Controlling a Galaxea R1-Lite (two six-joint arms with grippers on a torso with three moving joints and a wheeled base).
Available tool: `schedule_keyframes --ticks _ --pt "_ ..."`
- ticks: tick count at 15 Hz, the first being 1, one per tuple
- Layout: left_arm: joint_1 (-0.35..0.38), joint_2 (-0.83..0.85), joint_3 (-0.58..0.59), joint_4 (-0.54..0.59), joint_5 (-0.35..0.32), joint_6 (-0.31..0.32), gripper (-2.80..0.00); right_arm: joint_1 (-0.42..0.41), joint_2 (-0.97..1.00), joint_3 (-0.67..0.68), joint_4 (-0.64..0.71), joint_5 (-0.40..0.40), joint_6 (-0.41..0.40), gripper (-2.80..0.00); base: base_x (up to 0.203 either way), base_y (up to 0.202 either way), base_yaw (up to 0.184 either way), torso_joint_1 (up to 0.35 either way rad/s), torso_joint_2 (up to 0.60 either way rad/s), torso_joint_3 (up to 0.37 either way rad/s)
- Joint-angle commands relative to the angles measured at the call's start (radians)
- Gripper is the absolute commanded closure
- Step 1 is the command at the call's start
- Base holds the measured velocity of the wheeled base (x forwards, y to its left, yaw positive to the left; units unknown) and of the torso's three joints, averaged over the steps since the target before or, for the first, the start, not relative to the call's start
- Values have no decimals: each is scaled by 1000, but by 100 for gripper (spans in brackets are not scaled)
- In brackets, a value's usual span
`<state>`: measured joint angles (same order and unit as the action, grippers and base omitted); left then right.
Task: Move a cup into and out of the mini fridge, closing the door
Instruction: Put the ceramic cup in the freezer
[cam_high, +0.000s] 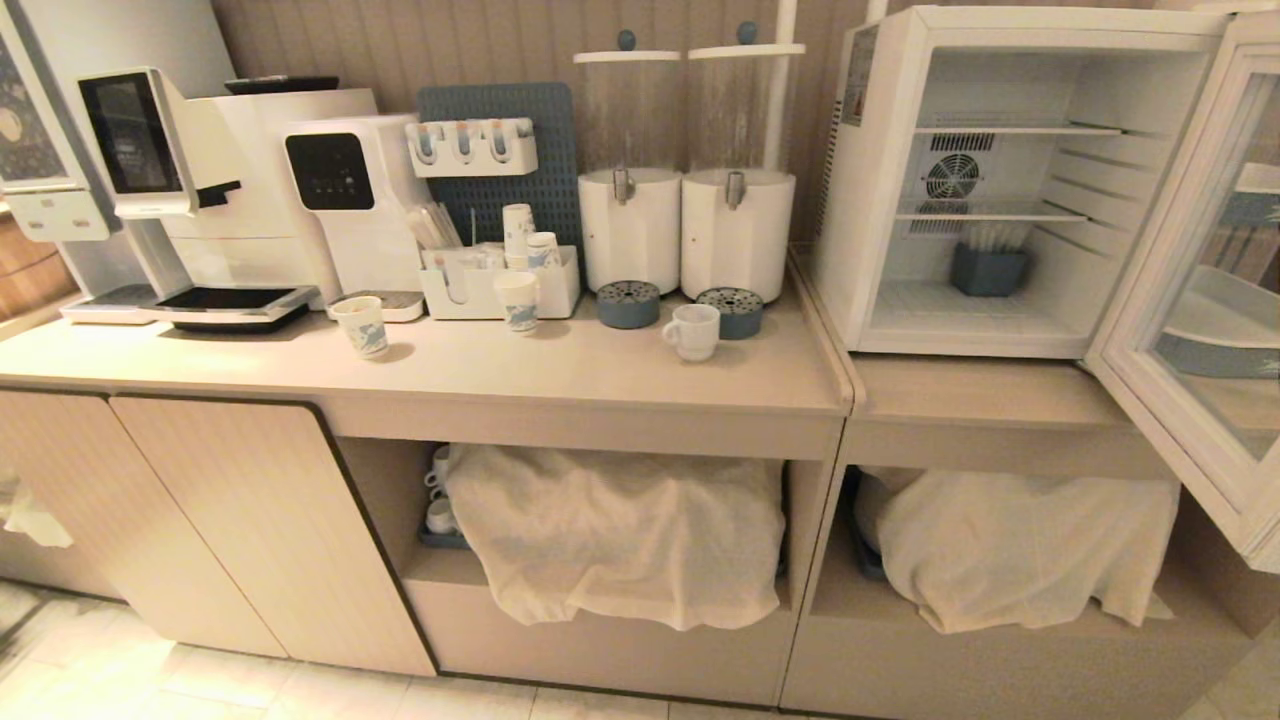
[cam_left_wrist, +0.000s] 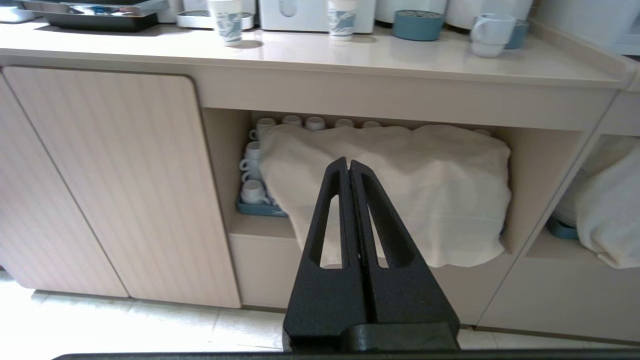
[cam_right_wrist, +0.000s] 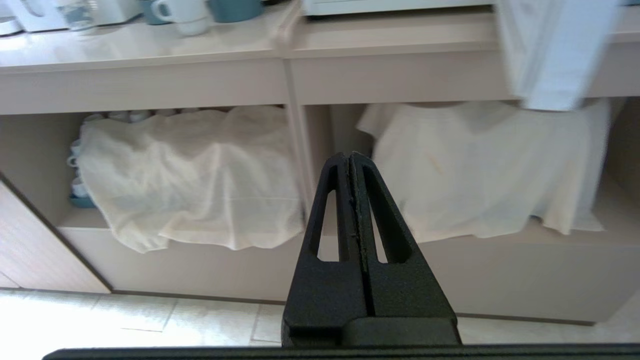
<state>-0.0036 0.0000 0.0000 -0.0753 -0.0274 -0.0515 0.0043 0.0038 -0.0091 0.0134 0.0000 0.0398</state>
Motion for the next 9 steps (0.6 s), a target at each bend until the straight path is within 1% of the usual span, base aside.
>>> schedule_keyframes --ticks 1,6,7,9 --pt "1 -5 40 -1 0 -1 0 0 1 0 0 0 0 0 0 191 2 2 4 0" --pt "1 -5 40 -4 -2 -1 0 0 1 0 0 0 0 0 0 187 -1 1 0 0" --pt "1 -5 40 -6 -2 2 0 0 1 0 0 0 0 0 0 108 2 7 -1 -2" --pt "1 -5 40 -4 -3 2 0 0 1 0 0 0 0 0 0 25 0 1 3 1"
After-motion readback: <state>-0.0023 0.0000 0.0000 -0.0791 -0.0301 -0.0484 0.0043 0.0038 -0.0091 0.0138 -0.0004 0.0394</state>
